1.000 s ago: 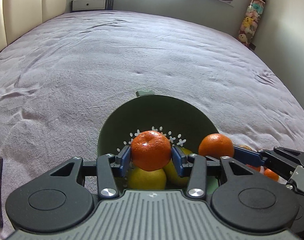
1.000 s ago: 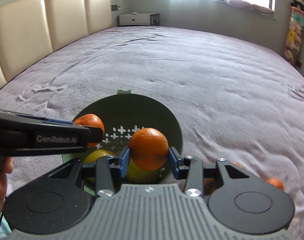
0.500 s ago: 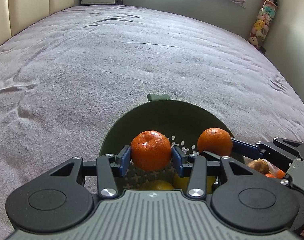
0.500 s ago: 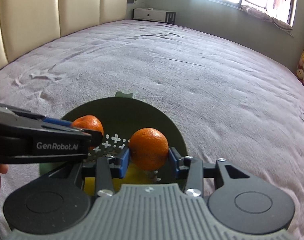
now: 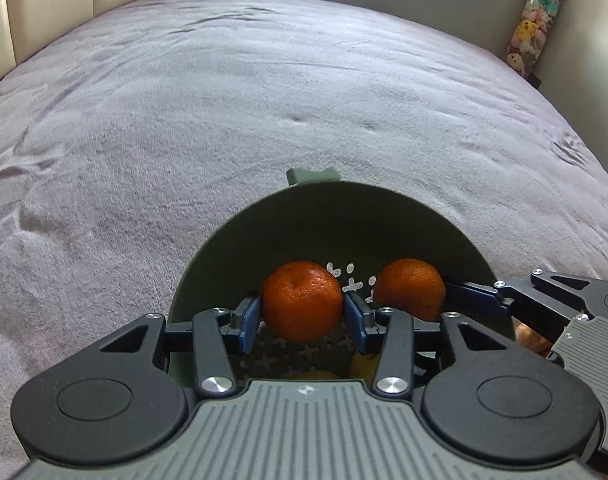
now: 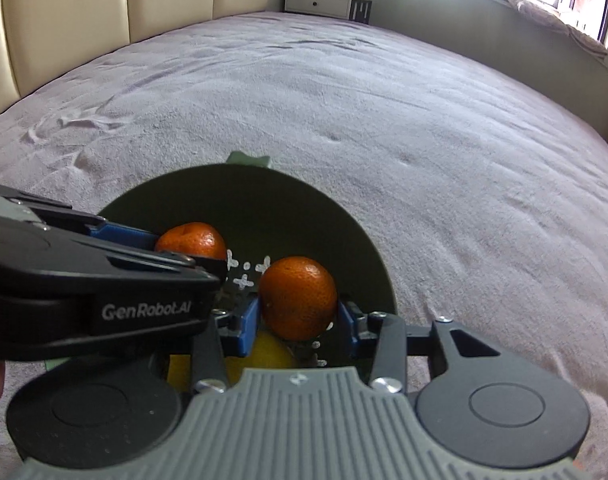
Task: Organize fruits
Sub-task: 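Release both mandarins into the colander and pull both tools back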
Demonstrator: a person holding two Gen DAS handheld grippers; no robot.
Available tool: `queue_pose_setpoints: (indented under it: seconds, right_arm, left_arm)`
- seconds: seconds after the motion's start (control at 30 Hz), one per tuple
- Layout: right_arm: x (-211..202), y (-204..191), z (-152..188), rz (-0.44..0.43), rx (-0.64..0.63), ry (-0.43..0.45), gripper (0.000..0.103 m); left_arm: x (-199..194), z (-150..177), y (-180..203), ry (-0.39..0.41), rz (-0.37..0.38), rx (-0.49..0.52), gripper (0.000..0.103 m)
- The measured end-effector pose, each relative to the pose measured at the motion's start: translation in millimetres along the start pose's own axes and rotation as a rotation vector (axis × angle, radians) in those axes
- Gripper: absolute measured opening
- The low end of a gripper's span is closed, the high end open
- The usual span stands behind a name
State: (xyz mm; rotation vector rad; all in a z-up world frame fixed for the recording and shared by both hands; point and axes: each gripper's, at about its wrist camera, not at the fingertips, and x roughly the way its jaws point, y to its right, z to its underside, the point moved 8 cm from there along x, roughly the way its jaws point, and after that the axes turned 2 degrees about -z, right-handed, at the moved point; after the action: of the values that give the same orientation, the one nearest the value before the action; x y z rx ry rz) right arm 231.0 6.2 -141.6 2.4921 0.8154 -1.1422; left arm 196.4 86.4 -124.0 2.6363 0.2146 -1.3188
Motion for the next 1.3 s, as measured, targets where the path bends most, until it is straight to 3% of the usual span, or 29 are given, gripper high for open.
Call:
queue_pose_setpoints:
  seconds: [0.63, 0.77, 1.03, 1.3]
  right_arm:
    - [-0.9, 0.3, -1.1, -0.003, 0.031, 0.005, 0.039]
    - [-3.2, -1.0, -1.8, -0.004, 0.029, 0.011, 0.041]
    - [-14.1, -0.4, -4.3, 0.010, 0.035, 0.043, 0.053]
    - [-29.2, 0.5, -5.0, 0.038, 0.046, 0.064, 0.062]
  left_arm:
    - [3.2, -0.1, -8.9, -0.020, -0.012, -0.048, 0.051]
    - [1.9, -0.9, -9.4, -0.014, -0.020, -0.050, 0.057]
    - [-8.4, -5.2, -3.1, 0.033, -0.041, -0.021, 0.065]
    - [-20.9, -7.7, 3.2, 0.065, -0.047, 0.000, 0.065]
